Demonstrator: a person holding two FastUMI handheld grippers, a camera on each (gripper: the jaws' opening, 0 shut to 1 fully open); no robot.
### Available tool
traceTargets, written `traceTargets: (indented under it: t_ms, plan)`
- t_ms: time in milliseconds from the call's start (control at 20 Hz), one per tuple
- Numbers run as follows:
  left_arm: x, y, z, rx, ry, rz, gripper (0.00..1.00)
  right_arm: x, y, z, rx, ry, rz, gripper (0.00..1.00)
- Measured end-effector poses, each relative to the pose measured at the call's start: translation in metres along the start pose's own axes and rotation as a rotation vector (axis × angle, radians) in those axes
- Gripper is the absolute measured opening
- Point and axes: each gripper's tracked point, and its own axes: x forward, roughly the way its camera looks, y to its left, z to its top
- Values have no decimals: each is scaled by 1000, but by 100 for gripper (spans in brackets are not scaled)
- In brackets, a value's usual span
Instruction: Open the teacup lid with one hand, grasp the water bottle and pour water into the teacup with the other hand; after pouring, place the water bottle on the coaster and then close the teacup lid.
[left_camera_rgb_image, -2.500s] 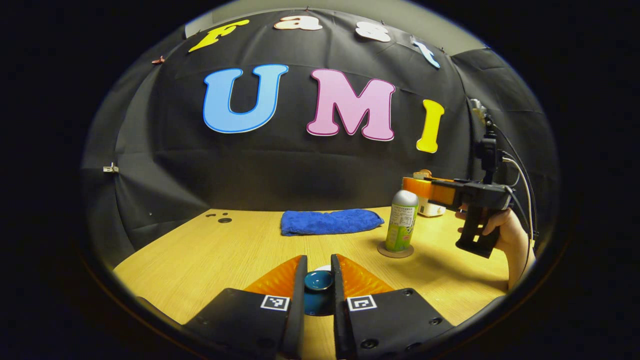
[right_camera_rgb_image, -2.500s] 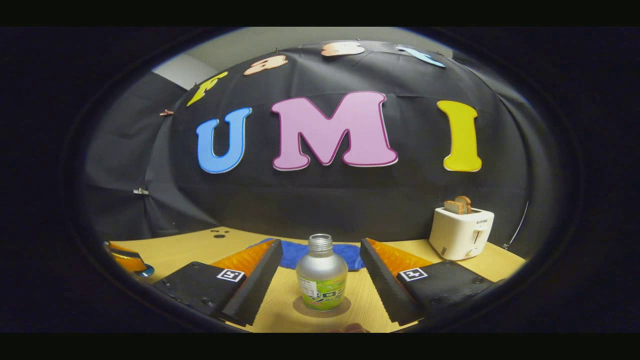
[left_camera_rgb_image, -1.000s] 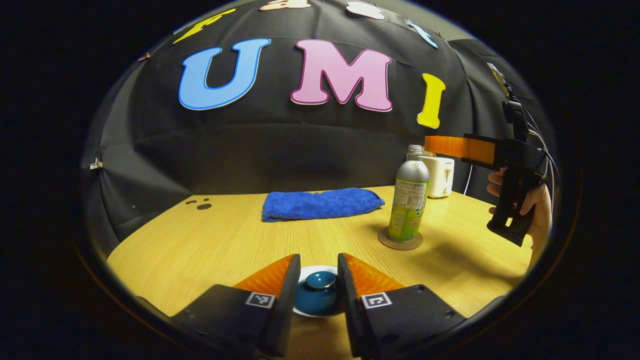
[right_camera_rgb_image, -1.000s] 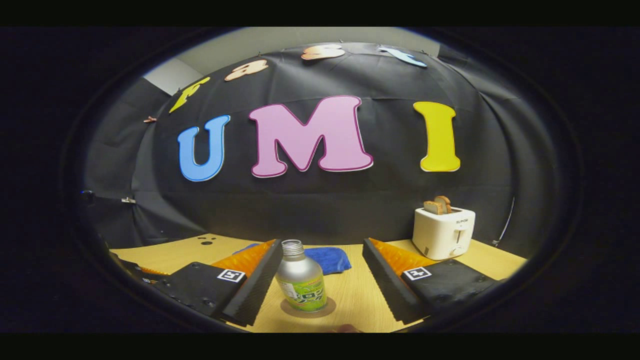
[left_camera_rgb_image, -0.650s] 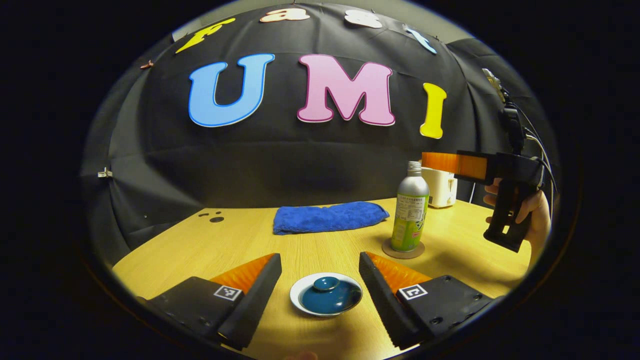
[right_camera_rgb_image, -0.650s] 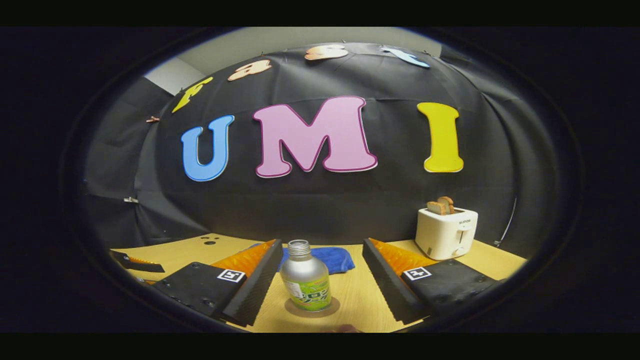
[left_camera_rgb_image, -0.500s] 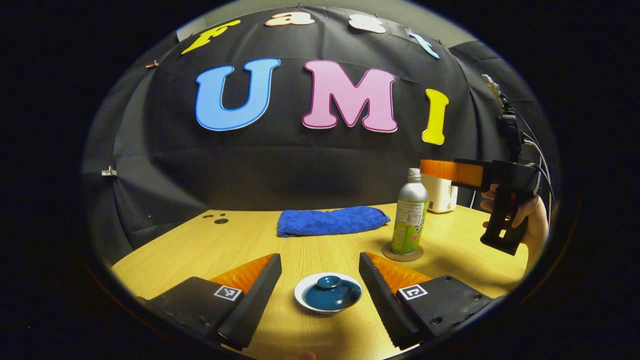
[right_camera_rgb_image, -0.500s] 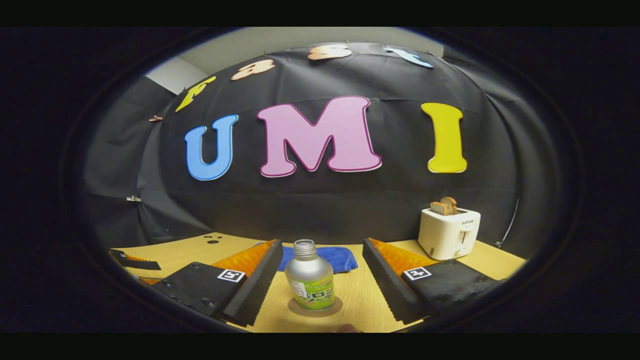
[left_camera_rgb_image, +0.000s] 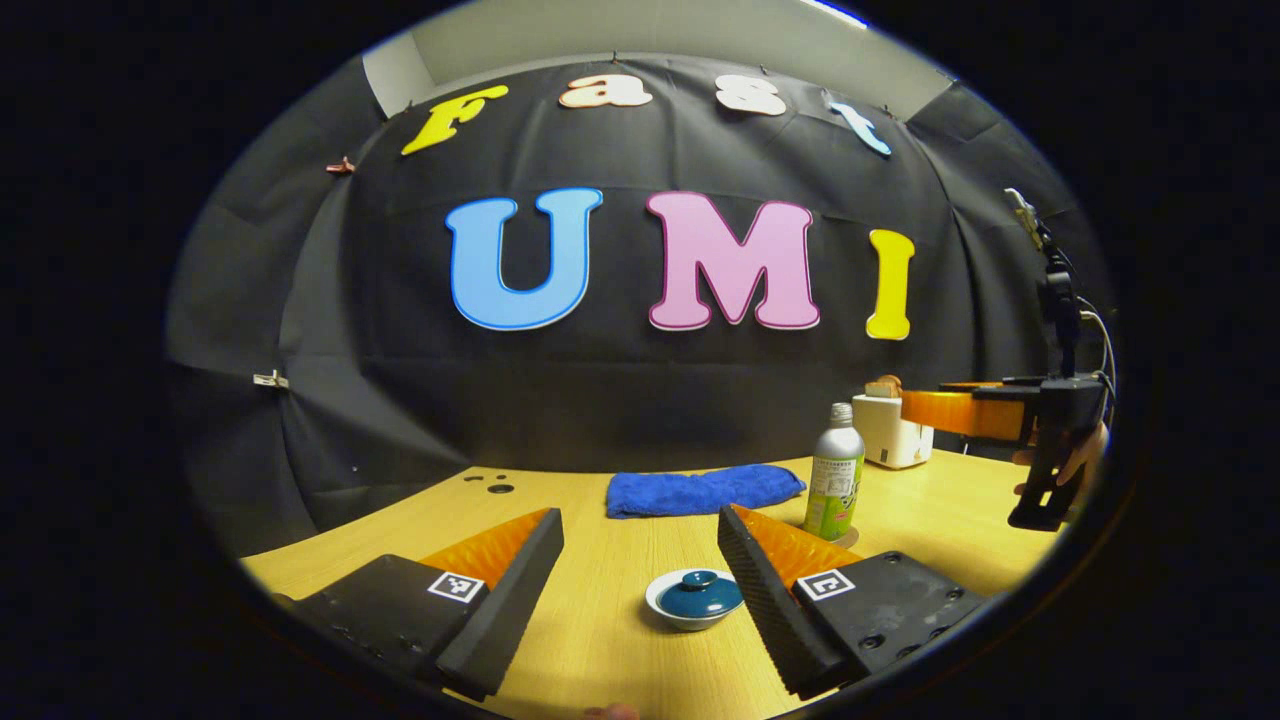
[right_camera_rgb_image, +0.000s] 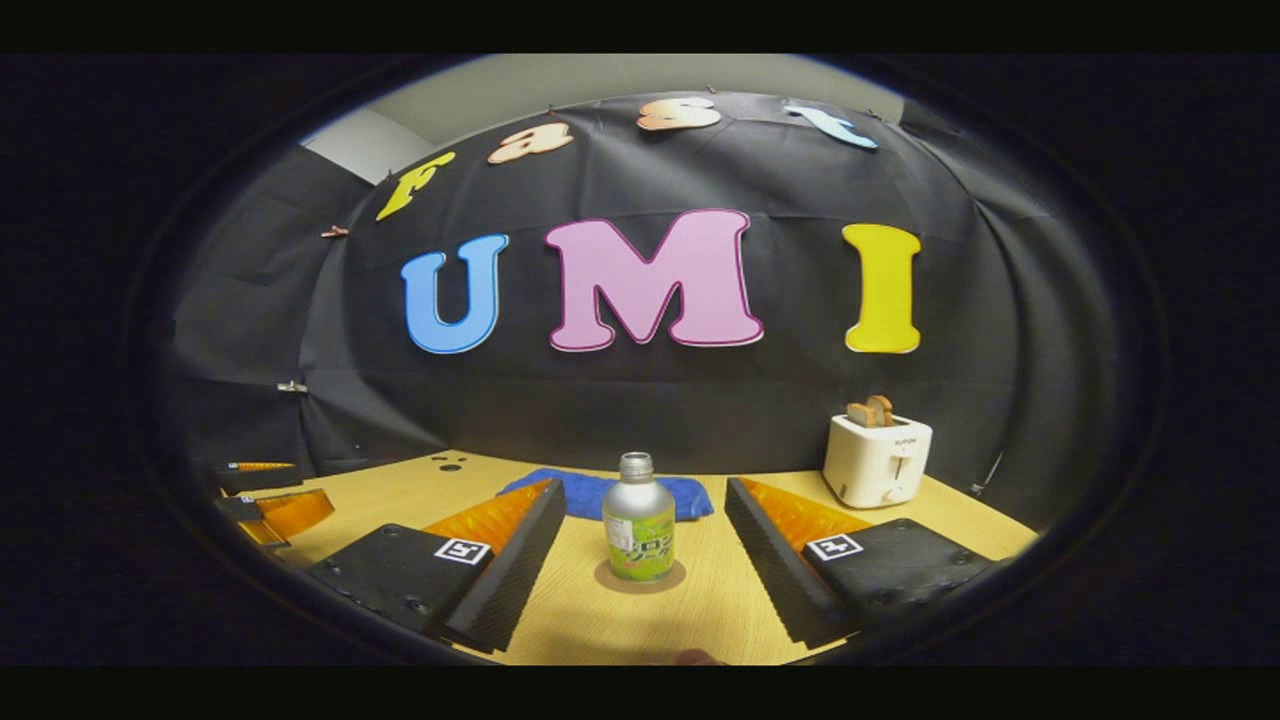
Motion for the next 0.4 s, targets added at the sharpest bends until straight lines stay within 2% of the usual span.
traceTargets:
  t_ms: [400]
  plan:
    - [-45,-16,-14,-48,-13,-29,98,-82,8,-17,-15,-19,-12,99]
